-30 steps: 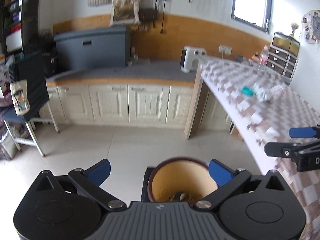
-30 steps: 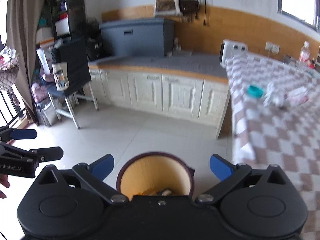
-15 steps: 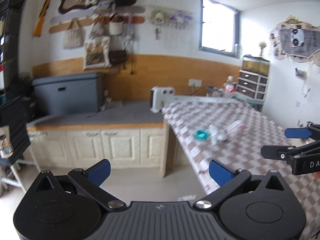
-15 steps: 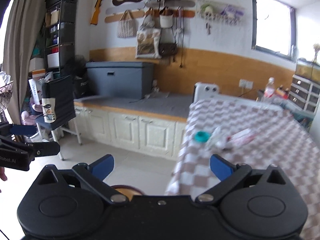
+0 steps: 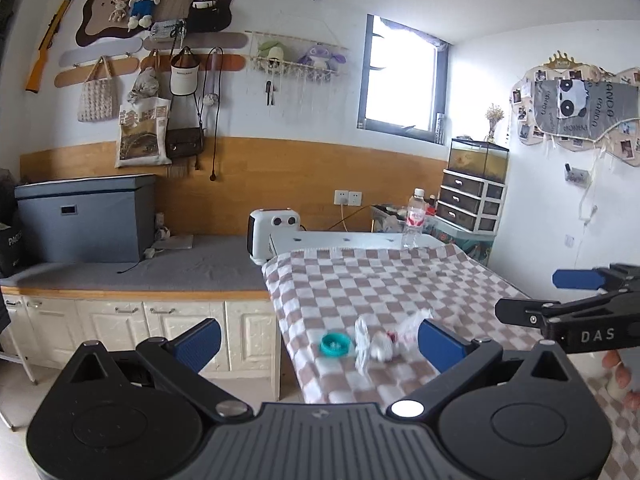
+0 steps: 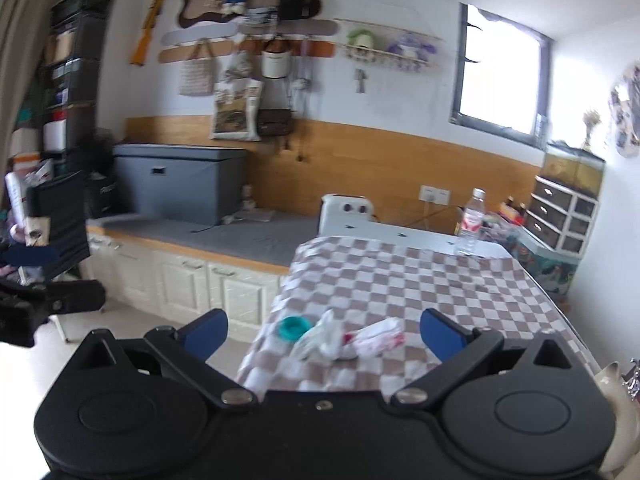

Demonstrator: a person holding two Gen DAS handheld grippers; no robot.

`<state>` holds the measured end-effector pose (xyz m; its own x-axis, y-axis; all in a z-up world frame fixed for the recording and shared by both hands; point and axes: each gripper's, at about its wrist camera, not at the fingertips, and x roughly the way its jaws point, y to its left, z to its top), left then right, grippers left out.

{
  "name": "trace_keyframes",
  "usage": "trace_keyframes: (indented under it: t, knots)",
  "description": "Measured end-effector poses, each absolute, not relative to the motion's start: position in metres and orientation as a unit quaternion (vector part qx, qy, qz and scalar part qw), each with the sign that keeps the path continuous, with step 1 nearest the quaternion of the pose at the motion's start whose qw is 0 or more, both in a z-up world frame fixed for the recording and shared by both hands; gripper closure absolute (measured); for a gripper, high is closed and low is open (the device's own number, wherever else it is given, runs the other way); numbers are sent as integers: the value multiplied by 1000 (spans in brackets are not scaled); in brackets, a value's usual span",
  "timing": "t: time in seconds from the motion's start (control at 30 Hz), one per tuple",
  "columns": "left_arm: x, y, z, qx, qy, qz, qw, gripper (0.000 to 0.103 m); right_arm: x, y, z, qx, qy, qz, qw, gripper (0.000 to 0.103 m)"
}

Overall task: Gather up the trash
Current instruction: 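Move both grippers back toward the white plastic bag on the table, then grasp the white plastic bag with the right gripper and lift it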

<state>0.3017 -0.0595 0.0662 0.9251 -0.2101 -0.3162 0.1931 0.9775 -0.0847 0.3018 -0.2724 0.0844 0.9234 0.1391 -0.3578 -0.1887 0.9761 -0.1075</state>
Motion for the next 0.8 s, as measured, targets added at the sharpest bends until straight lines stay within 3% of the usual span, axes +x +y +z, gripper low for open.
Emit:
trace_keyframes:
  t: [0.23, 0.47, 0.8]
  knots:
    - [370, -74, 44, -24, 170, -110, 979, 0, 385, -305, 59, -3, 186, 46, 981, 0]
    - [420, -67, 0, -25, 183, -135, 973, 0, 459, -327, -5, 92, 216, 9, 972, 0]
    - [482, -82, -46, 6, 218, -196, 956, 0, 515, -347, -72, 187, 236, -16, 953, 0]
